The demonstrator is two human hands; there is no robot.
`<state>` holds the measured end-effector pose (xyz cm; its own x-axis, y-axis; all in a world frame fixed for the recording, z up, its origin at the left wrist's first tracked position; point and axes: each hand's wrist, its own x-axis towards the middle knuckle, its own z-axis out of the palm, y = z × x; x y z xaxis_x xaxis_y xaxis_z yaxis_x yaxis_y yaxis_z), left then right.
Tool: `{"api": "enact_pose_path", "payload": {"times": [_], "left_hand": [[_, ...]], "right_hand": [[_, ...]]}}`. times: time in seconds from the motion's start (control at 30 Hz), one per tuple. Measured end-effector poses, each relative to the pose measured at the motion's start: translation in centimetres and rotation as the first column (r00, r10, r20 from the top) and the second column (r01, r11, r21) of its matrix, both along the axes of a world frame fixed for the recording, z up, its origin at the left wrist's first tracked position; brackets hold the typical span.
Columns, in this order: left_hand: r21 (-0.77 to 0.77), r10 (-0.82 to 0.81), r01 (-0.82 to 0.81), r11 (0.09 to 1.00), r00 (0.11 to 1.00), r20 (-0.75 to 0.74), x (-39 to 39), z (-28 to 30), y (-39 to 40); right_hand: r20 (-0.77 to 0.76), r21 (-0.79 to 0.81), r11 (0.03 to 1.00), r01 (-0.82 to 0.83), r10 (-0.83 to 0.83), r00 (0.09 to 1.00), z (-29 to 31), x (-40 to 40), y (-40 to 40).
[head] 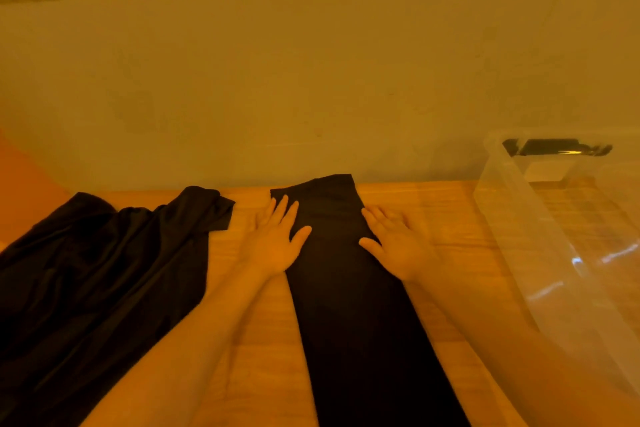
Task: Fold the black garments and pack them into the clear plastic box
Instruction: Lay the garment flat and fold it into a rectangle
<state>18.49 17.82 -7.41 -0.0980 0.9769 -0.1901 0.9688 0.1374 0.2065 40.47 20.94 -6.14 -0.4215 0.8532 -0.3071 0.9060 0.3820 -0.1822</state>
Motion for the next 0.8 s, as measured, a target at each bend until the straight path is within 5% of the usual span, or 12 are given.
{"api": "enact_pose_path", "payload": {"times": [0.13,0.3,0.53,0.63,0.8], "left_hand": [[0.034,-0.003,0.003,0.999,1.000,-0.004,-0.2,0.4,1.6],[-0.006,-0.036,0.036,0.999,0.998,-0.059,2.1,-0.2,3.6],[-0.014,-0.112,0.112,0.994,0.992,-0.053,-0.6,0.4,4.6],[0.079,-0.090,0.097,0.992,0.993,-0.081,0.4,2.0,1.1],[0.088,-0.283,0.275,0.957,0.954,0.100,4.6,3.8,-12.8]], "right_hand": [[-0.042,0.080,0.994,0.072,-0.069,0.997,1.1,-1.2,1.6],[-0.076,0.115,0.982,-0.150,0.159,0.984,0.4,-5.4,4.9],[-0.048,0.130,0.990,-0.052,0.059,0.997,-0.9,-4.5,6.2],[-0.101,0.150,0.989,-0.012,0.028,0.995,0.4,-3.8,3.2],[-0.292,0.078,0.985,-0.154,0.171,0.941,2.3,-0.1,-8.0]]}}
